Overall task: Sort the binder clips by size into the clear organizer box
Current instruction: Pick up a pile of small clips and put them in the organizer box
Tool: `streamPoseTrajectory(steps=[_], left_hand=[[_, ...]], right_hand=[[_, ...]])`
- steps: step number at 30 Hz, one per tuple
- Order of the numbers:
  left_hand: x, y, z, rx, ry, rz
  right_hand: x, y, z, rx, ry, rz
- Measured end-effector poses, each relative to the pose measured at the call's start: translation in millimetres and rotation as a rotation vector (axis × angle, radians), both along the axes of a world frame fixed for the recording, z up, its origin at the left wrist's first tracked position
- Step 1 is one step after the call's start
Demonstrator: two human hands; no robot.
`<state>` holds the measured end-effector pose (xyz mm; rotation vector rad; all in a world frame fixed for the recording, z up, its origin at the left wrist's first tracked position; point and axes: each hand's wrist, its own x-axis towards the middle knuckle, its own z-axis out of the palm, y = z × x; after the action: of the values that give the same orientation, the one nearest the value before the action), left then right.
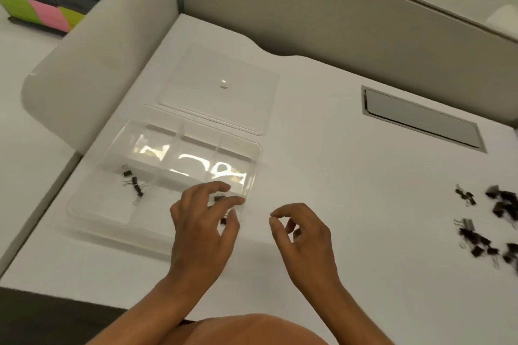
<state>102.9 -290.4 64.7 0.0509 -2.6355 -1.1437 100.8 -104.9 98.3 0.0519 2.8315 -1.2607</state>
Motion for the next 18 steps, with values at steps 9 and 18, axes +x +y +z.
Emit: streamPoseTrajectory(steps=[9,18], left_hand=[[-16.6,144.0,18.0,0.105,0.015,-0.458],[-30.1,287.0,12.7,0.082,-0.094,-0.652]], right_hand=[[25.5,97.1,6.6,0.177,0.146,-0.278],[38.1,244.9,-6.3,0.131,0.068,-0.390]])
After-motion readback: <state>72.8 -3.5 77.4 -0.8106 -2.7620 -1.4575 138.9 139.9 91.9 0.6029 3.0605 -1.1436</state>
